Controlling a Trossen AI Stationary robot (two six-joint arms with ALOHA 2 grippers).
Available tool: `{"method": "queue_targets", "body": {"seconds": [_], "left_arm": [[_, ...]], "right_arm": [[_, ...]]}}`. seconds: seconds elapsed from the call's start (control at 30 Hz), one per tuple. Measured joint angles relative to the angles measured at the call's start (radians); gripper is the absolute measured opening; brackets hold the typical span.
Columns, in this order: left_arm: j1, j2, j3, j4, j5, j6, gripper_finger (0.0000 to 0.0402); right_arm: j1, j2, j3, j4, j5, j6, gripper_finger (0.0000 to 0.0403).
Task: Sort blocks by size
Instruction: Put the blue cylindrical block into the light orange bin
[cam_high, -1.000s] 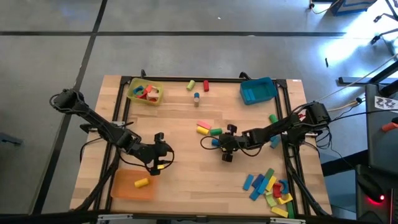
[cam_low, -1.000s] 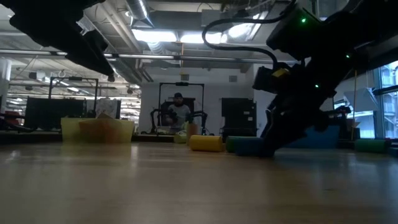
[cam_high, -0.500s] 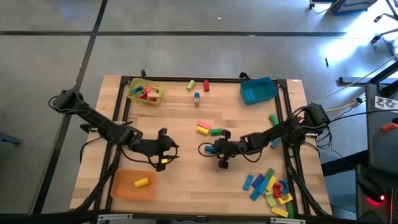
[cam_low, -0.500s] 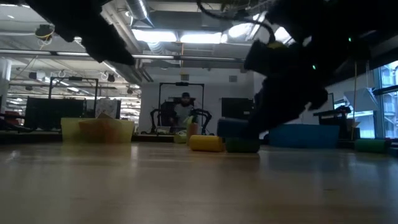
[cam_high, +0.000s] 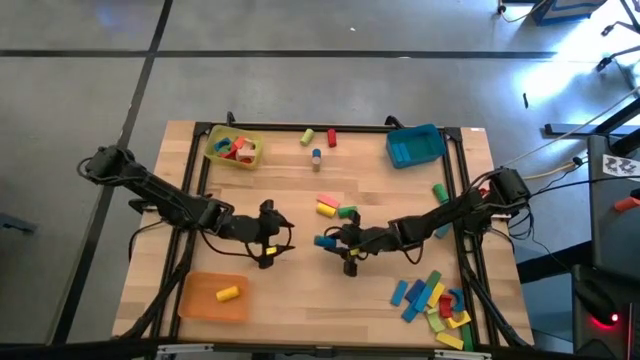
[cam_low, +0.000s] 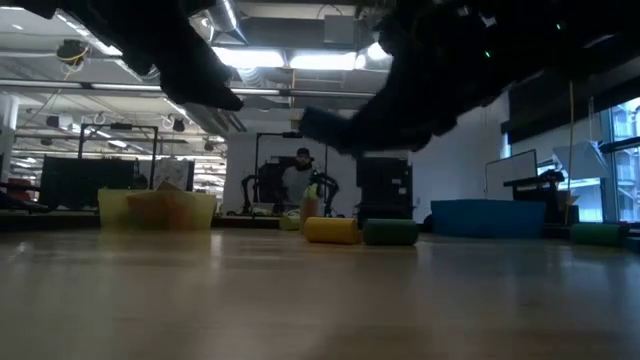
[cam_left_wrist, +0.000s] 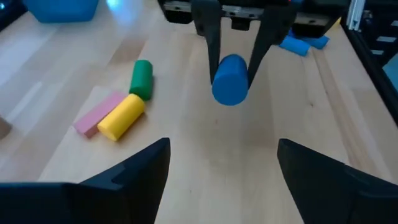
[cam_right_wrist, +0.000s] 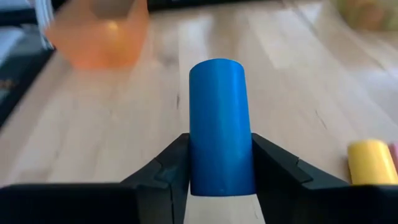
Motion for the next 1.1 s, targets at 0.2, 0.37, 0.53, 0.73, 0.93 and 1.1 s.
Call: {"method": "queue_targets", "body": {"seconds": [0.2, 0.37, 0.53, 0.73, 0.93, 1.1], "left_arm": [[-0.003, 0.084, 0.000, 0.140, 0.001, 0.086, 0.0277], [0.010, 0.129, 0.002, 0.188, -0.003, 0.094, 0.0277], [0.012, 0.191, 0.002, 0.322, -0.002, 0.141, 0.0276], [0.023, 0.247, 0.017, 0.428, 0.001, 0.167, 0.0276], [0.050, 0.300, 0.058, 0.430, 0.084, 0.165, 0.0276], [0.064, 0.318, 0.068, 0.426, 0.091, 0.163, 0.0269]], "right_arm": [[-0.001, 0.022, 0.000, 0.073, 0.000, 0.001, 0.0142], [-0.001, 0.022, 0.000, 0.076, 0.010, 0.024, 0.0141], [-0.001, 0.022, 0.001, 0.107, 0.010, 0.023, 0.0143], [-0.001, 0.022, 0.001, 0.123, 0.008, 0.016, 0.0141], [-0.001, 0.022, 0.001, 0.132, 0.002, 0.010, 0.0141], [-0.001, 0.022, 0.001, 0.138, 0.002, 0.003, 0.0142]]}}
